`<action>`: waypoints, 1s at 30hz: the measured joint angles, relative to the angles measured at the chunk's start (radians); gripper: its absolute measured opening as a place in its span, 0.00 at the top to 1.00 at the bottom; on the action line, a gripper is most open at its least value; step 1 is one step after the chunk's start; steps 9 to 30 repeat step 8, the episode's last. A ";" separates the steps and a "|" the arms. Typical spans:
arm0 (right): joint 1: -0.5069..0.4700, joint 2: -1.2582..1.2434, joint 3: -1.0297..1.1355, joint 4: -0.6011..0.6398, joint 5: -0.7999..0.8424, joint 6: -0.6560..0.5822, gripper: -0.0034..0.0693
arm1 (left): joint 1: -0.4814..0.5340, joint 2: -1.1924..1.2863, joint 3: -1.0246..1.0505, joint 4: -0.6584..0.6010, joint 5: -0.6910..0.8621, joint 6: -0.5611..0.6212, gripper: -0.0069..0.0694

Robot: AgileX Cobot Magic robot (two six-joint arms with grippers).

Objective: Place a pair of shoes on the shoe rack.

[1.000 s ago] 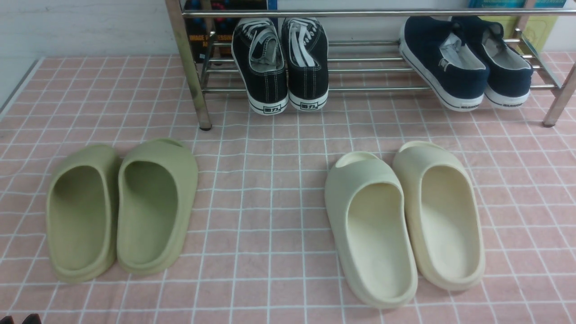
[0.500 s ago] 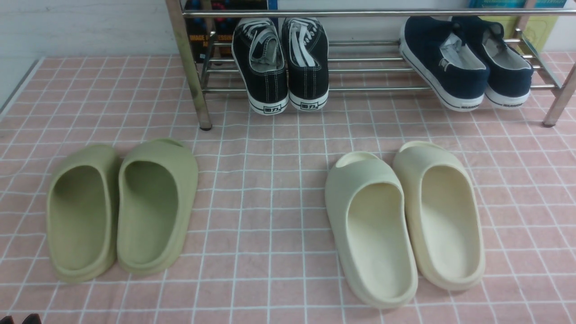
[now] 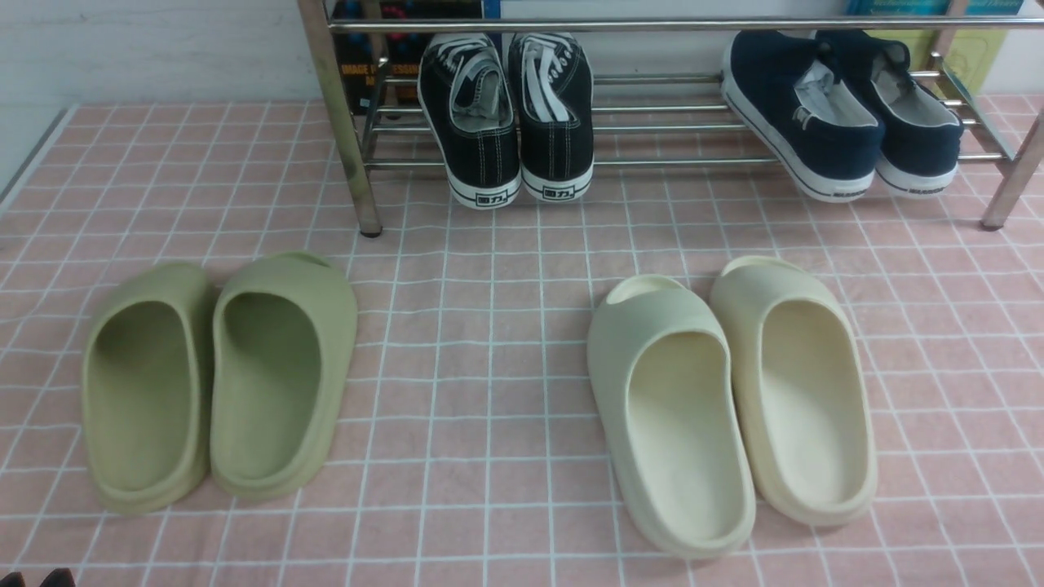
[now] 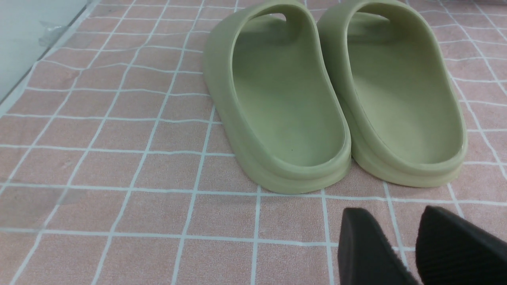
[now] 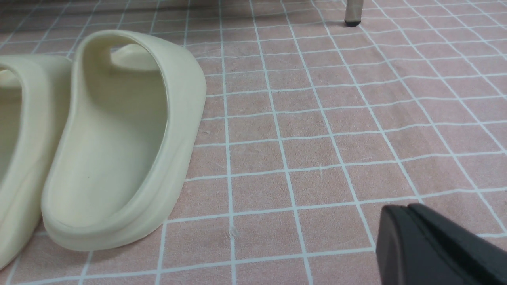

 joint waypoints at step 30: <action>0.000 0.000 0.000 0.000 0.000 0.000 0.93 | 0.000 0.000 0.000 0.000 0.000 0.000 0.60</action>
